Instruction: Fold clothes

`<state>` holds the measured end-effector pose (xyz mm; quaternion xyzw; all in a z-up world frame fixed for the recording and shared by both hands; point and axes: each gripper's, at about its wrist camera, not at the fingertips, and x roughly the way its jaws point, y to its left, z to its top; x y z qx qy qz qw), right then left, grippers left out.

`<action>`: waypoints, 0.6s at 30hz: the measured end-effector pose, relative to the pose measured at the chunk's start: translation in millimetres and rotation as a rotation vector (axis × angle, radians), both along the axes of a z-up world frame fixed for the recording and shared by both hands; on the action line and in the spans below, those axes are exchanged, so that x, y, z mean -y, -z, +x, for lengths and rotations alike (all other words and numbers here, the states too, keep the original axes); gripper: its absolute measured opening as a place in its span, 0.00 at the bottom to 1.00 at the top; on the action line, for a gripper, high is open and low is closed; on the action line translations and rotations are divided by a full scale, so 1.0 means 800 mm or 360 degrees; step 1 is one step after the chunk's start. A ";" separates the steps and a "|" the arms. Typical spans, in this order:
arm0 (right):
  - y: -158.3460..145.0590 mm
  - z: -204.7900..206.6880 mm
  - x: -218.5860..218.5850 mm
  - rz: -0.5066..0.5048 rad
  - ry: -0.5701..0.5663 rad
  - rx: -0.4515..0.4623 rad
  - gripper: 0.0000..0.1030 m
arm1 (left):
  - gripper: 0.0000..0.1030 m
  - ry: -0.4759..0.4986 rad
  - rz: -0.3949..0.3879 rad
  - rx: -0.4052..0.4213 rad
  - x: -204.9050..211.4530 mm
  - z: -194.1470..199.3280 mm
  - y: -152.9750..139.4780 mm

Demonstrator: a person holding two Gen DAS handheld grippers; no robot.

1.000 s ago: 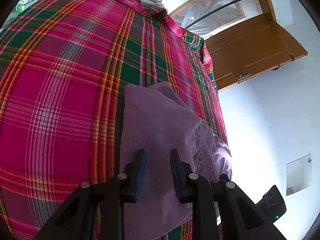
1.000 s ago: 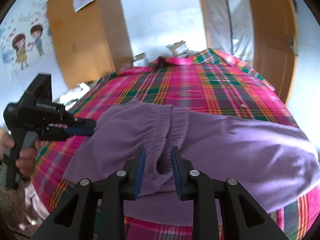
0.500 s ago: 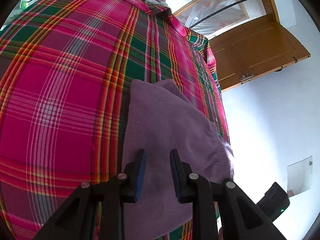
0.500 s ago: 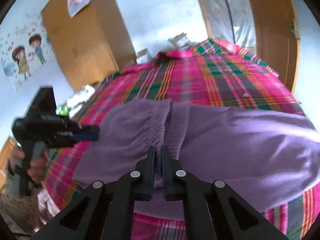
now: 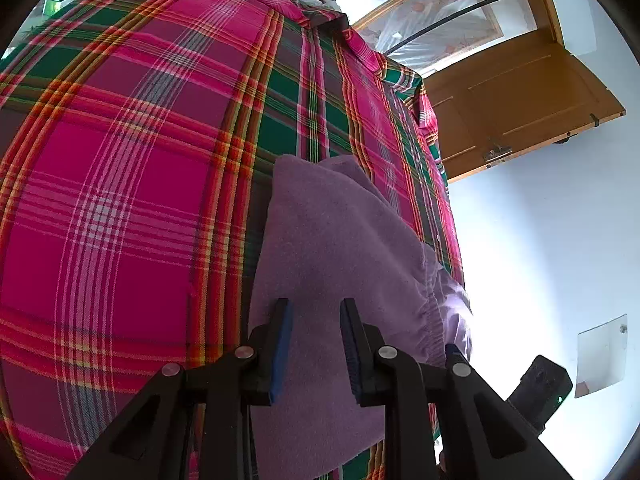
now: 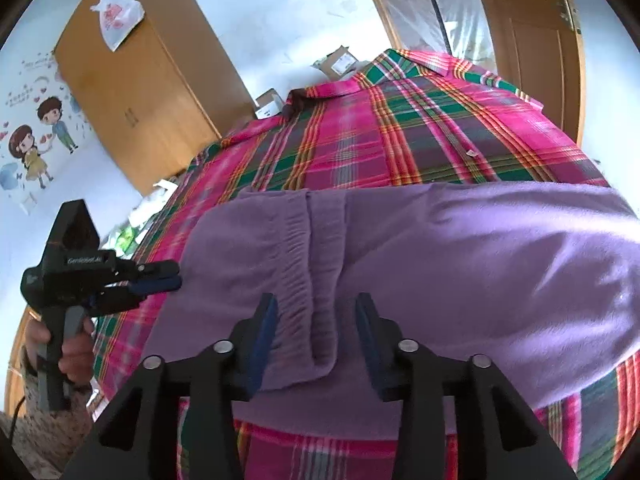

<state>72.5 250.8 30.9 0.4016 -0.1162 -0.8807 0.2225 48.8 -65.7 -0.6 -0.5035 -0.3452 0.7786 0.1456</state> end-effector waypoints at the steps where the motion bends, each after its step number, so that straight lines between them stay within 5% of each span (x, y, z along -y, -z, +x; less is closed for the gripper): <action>1: 0.003 -0.005 -0.002 -0.0019 -0.0010 0.0023 0.46 | 0.24 0.0002 -0.0004 0.0000 0.000 0.000 0.000; 5: 0.023 -0.026 -0.002 -0.0149 -0.0074 0.0191 0.46 | 0.24 0.0010 -0.0015 0.0001 0.002 0.002 -0.002; 12: 0.035 -0.052 0.010 -0.0309 -0.0126 0.0277 0.44 | 0.25 -0.0006 0.0012 0.0013 0.010 0.005 -0.004; 14: 0.034 -0.051 0.013 -0.0311 -0.0124 0.0278 0.24 | 0.25 -0.0011 0.0009 0.0018 0.011 0.005 -0.006; 18: 0.021 -0.042 0.008 -0.0350 -0.0145 0.0216 0.17 | 0.25 -0.0044 0.0030 0.0021 0.016 0.002 -0.012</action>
